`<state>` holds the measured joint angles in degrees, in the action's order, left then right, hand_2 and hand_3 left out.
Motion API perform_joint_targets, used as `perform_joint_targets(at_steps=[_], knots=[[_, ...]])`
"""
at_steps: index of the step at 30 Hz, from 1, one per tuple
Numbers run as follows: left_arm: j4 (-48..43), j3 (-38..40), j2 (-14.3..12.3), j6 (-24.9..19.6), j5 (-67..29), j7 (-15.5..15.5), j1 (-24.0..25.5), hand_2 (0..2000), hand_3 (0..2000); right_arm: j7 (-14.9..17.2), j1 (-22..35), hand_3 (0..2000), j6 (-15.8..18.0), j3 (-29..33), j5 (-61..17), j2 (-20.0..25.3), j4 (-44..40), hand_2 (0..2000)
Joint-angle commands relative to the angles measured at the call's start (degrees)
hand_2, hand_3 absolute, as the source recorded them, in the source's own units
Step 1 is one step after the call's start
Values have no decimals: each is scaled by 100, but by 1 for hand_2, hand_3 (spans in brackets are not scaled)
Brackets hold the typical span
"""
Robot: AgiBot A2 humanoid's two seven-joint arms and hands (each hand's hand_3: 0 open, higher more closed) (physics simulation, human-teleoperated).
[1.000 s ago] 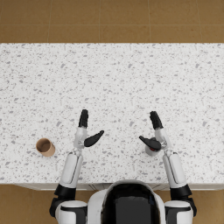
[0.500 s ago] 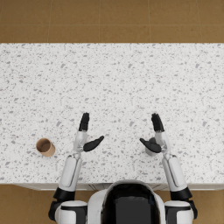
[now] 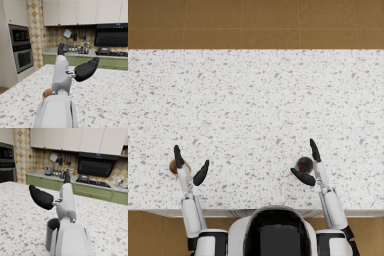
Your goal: Pick up two cups and pour the berry on the right into the cup on the left
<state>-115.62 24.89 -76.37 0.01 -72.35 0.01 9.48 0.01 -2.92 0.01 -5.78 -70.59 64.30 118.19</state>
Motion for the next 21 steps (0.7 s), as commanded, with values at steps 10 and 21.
perform_joint_targets(at_steps=[10, 21], knots=[[610, 484, -632, -1, -710, 0, 527, 0, 0, -1, -1353, 0, 0, 702, -715, -194, -146, 0], [753, 496, -809, -7, -826, -21, 619, 0, 0, -1, -1356, 0, 0, 285, -832, -83, -549, 0]])
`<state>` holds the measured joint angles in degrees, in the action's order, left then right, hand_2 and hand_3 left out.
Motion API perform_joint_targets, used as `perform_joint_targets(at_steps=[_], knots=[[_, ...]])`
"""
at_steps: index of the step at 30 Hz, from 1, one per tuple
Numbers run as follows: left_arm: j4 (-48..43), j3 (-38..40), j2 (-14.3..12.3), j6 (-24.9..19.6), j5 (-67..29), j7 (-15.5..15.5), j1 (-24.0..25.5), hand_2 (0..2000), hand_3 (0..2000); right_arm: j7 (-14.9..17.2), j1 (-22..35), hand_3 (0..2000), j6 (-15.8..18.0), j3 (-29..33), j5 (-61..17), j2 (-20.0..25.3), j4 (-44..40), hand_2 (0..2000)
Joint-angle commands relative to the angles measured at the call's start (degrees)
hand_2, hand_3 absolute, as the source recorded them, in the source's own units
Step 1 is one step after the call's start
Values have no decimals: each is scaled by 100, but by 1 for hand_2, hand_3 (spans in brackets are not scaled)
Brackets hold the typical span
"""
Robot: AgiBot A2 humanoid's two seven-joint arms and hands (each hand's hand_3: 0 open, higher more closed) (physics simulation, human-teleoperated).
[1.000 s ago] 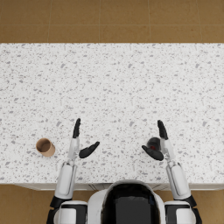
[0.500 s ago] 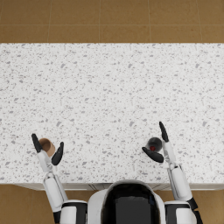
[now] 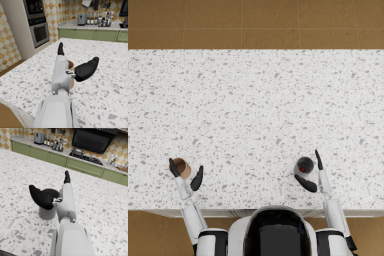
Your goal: Pick up two cups and pour the berry on the right into the cup on the left
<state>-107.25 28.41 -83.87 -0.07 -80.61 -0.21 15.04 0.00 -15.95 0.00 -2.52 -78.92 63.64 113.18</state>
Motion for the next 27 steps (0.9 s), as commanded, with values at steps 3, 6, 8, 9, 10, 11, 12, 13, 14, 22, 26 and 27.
perform_joint_targets(at_steps=[3, 6, 8, 9, 10, 11, 12, 13, 14, 22, 26, 27], knots=[[-374, 298, -59, 1, -2, 12, 35, 0, 0, 0, -80, 0, 0, -56, -2, 10, -62, 0], [-104, 375, -30, 5, -3, 18, -13, 0, 0, 0, -64, 0, 0, -59, -2, 52, -85, 0], [43, 473, -46, 6, -4, 19, -12, 0, 0, 0, -43, 0, 0, 9, -3, 81, -128, 0], [94, 485, -48, 6, -4, 20, -18, 0, 0, 0, -71, 0, 0, 20, -3, 85, -109, 0], [241, 488, -6, 6, -4, 20, -67, 0, 0, 0, -63, 0, 0, -25, -2, 99, -125, 0], [413, 466, 22, 6, -4, 20, -105, 0, 0, 0, -64, 0, 0, -29, -2, 110, -134, 0], [578, 441, 26, 6, -4, 20, -120, 0, 0, 0, -55, 0, 0, -29, -2, 124, -95, 0], [760, 431, 41, 7, -4, 20, -148, 0, 0, 0, -56, 0, 0, -23, -2, 136, -95, 0], [855, 464, 35, 7, -4, 20, -150, 0, 0, 0, -57, 0, 0, 25, -2, 147, -62, 0], [1694, 278, 232, 7, -4, 21, -502, 0, 0, 0, -49, 0, 0, 103, -2, 238, -128, 0], [2093, 71, 291, 12, -4, 20, -659, 0, 0, 0, -26, 0, 0, 77, -2, 288, -198, 0], [2136, 28, 300, 17, -4, 20, -689, 0, 0, 0, -33, 0, 0, 59, -2, 298, -255, 0]])
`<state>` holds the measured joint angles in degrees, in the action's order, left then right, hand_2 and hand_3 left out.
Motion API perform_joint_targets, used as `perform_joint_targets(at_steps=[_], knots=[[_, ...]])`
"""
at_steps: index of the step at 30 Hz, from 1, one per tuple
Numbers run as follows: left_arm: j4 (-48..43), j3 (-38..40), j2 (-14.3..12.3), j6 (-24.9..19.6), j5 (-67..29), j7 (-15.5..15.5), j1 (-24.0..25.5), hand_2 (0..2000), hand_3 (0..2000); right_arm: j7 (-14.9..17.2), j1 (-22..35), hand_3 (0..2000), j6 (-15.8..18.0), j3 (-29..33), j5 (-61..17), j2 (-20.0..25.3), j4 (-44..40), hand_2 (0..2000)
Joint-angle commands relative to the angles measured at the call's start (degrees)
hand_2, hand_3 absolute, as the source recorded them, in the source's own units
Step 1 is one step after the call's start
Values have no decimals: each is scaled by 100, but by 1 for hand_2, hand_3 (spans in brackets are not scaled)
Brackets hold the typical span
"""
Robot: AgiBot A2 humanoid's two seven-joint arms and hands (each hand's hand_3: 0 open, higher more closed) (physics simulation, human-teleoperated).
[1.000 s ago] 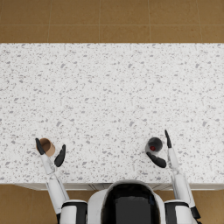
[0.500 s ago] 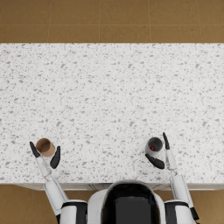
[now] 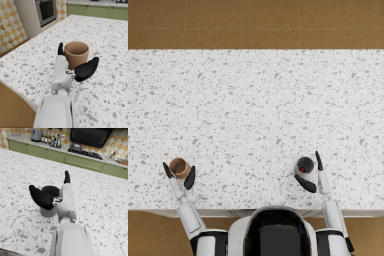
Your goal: Pick up two cups and pour the berry on the right into the cup on the left
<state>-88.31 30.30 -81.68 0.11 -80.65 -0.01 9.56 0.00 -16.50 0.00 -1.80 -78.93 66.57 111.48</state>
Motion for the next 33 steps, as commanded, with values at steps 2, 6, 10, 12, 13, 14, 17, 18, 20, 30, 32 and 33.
perform_joint_targets(at_steps=[2, 6, 10, 12, 13, 14, 17, 18, 20, 30, 32, 33], knots=[[382, -215, 114, 6, -1, 0, -225, 0, 0, 0, 91, 0, 0, -51, 0, 45, -236, 0], [388, -256, 104, 23, -1, -4, -252, 0, 0, 0, 256, 0, 0, -160, 0, 137, -664, 0], [379, -250, 75, 35, -2, -8, -233, 0, 0, 0, 395, 0, 0, -178, 1, 219, -1060, 0], [386, -231, 66, 38, -2, -10, -231, 0, 0, 0, 427, 0, 0, -230, 1, 251, -1201, 0], [338, -223, 55, 38, -2, -11, -218, 0, 0, 0, 430, 0, 0, -244, 1, 263, -1266, 0], [378, -227, 56, 36, -2, -11, -229, 0, 0, 0, 456, 0, 0, -252, 1, 282, -1329, 0], [360, -224, 40, 28, -1, -9, -219, 0, 0, 0, 564, 0, 0, -295, 1, 347, -1533, 0], [354, -225, 35, 27, -1, -9, -216, 0, 0, 0, 570, 0, 0, -321, 1, 361, -1573, 0], [376, -187, 40, 21, -1, -12, -242, 0, 0, 0, 629, 0, 0, -367, 1, 401, -1670, 0], [417, -244, 64, 17, 0, -10, -373, 1361, 327, -7, 972, 327, 91, -569, 3, 622, -1972, 1361], [383, -280, 55, -30, -1, -6, -374, 2000, 980, 17, 1064, 980, 738, -564, 1, 671, -2028, 2000], [332, -306, 39, -45, -1, -9, -356, 2000, 1280, 26, 1062, 1280, 994, -563, 0, 682, -1980, 2000]])
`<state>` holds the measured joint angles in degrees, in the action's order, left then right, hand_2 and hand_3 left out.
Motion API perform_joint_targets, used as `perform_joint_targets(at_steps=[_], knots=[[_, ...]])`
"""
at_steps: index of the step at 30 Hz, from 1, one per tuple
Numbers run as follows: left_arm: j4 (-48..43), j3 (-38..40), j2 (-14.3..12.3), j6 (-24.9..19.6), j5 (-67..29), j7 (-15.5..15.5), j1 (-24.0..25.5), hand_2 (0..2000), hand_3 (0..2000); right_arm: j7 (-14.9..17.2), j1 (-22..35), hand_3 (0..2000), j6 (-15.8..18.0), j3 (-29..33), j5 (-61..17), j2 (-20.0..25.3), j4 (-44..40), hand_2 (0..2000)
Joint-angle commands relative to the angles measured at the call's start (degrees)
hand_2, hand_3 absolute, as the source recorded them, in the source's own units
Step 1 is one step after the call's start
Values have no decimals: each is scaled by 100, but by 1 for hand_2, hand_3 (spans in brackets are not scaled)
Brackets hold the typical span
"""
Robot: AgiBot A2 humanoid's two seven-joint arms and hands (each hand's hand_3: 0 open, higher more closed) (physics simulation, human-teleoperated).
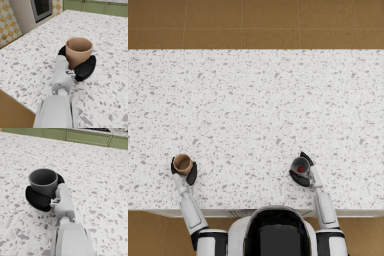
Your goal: Pick up two cups and pour the berry on the right into the cup on the left
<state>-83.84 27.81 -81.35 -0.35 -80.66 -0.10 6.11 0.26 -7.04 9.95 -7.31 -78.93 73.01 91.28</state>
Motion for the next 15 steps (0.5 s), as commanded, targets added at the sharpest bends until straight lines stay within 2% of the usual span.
perform_joint_targets(at_steps=[1, 4, 7, 13, 15], knots=[[-134, -77, 5, -21, 0, -5, -21, 2000, 1280, -7, 113, 1280, 77, 4, 0, 49, 63, 2000], [-300, -189, -5, -49, 0, -12, -40, 2000, 1280, -17, 43, 1280, 67, -6, -1, 60, 313, 2000], [-1100, -379, -120, -81, 0, -3, 115, 2000, 1280, -64, -61, 1280, -33, 18, 0, 58, 830, 2000], [-1747, -1212, -135, -118, 0, -1, 108, 2000, 1280, -64, 102, 1280, -131, 29, 0, 184, 1644, 2000], [-1983, -1558, -144, -117, -359, -2, 110, 2000, 1280, -65, 177, 1280, -151, 65, -359, 229, 1776, 2000]])
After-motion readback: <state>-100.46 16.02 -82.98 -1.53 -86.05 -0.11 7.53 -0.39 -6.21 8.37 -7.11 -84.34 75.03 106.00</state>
